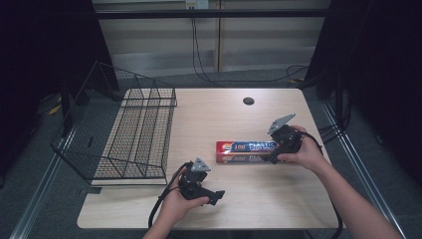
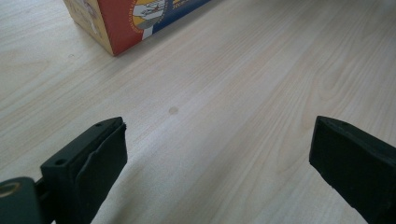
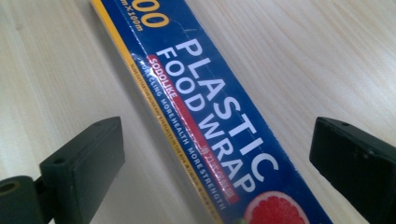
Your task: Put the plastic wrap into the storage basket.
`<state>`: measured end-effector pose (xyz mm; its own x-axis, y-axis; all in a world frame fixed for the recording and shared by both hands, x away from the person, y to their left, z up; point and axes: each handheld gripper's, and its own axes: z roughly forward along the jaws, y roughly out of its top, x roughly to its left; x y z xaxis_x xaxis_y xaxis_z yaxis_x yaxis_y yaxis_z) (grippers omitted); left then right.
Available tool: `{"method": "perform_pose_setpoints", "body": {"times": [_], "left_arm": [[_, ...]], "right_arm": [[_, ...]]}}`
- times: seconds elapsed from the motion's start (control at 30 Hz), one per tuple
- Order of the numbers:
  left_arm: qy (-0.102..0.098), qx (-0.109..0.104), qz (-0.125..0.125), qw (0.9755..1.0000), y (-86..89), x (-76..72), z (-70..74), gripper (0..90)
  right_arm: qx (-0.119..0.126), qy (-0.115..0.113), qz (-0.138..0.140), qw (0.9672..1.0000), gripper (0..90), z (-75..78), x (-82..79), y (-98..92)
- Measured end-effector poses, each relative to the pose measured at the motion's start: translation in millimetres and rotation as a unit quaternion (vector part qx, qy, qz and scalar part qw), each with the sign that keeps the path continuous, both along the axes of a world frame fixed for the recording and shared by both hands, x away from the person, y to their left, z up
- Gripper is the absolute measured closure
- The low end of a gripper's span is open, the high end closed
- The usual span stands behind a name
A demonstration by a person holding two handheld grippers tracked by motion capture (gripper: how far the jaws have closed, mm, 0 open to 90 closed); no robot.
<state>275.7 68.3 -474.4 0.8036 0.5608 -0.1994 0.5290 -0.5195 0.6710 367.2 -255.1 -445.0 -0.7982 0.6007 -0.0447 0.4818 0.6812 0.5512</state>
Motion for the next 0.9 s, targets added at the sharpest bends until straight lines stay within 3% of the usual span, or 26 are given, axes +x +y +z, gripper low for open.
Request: {"method": "perform_pose_setpoints", "body": {"times": [0.27,0.4,0.67,0.8,0.9], "left_arm": [[-0.001,0.002,-0.001,1.0000,-0.1,-0.1,-0.3,4.1],[-0.003,-0.002,0.001,1.0000,-0.2,0.1,-1.0,4.1],[-0.007,0.000,0.002,1.0000,-1.1,-0.5,-1.2,4.2],[-0.005,0.002,0.003,1.0000,-0.6,-0.7,-1.0,4.2],[-0.007,0.002,0.000,1.0000,-1.0,-0.6,-1.2,4.2]], "right_arm": [[-0.008,0.006,-0.001,0.9999,4.5,-6.3,5.2,-1.9],[0.000,0.007,0.004,1.0000,6.2,-9.2,8.5,-6.4],[-0.014,0.018,0.003,0.9997,8.8,-13.1,9.4,-10.7],[-0.018,0.026,0.010,0.9994,14.7,-14.6,8.5,-11.6],[-0.023,0.019,0.013,0.9995,18.2,-13.1,7.0,-11.2]]}}
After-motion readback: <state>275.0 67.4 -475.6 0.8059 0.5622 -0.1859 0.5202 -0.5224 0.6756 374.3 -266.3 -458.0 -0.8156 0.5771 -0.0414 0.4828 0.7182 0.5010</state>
